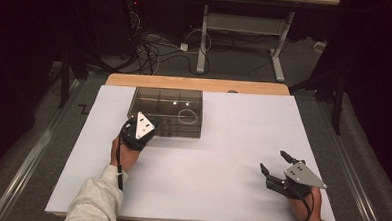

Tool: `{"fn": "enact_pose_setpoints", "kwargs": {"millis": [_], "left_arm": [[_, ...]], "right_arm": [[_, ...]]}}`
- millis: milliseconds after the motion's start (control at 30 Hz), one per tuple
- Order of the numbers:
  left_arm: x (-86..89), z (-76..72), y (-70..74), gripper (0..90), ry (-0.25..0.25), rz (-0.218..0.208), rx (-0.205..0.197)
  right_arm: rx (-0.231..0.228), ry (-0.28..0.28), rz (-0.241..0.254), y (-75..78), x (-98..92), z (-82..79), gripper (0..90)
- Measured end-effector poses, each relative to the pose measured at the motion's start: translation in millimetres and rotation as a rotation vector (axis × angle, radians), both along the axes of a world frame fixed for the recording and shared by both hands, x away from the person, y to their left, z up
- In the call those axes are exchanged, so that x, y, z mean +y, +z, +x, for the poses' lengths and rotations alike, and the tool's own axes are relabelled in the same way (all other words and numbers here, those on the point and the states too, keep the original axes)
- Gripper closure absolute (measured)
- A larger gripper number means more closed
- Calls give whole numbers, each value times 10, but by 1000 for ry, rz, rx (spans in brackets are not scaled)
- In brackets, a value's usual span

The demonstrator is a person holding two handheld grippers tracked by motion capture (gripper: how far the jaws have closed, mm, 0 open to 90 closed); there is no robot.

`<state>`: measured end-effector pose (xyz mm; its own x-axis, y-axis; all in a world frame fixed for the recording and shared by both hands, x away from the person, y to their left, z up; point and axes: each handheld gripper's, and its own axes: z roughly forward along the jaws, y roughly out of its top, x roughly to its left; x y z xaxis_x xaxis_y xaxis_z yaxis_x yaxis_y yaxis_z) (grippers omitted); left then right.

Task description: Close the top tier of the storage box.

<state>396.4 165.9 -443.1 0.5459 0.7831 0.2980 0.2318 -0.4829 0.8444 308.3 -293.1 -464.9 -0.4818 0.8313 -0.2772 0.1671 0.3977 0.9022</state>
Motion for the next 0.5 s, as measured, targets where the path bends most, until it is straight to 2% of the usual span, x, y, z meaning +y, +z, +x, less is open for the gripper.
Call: {"fn": "enact_pose_setpoints", "kwargs": {"millis": [200, 333, 500], "left_arm": [[8, -41, 26, 864, 10, -3, -5], [39, -89, 73, 846, 7, -14, -31], [51, -131, 106, 846, 0, -22, -44]], "right_arm": [[-2, -2, -3, -3, 2, -2, 218], [-3, -3, -4, 4, -5, -7, 212], [6, 8, -10, -6, 10, -3, 211]]}}
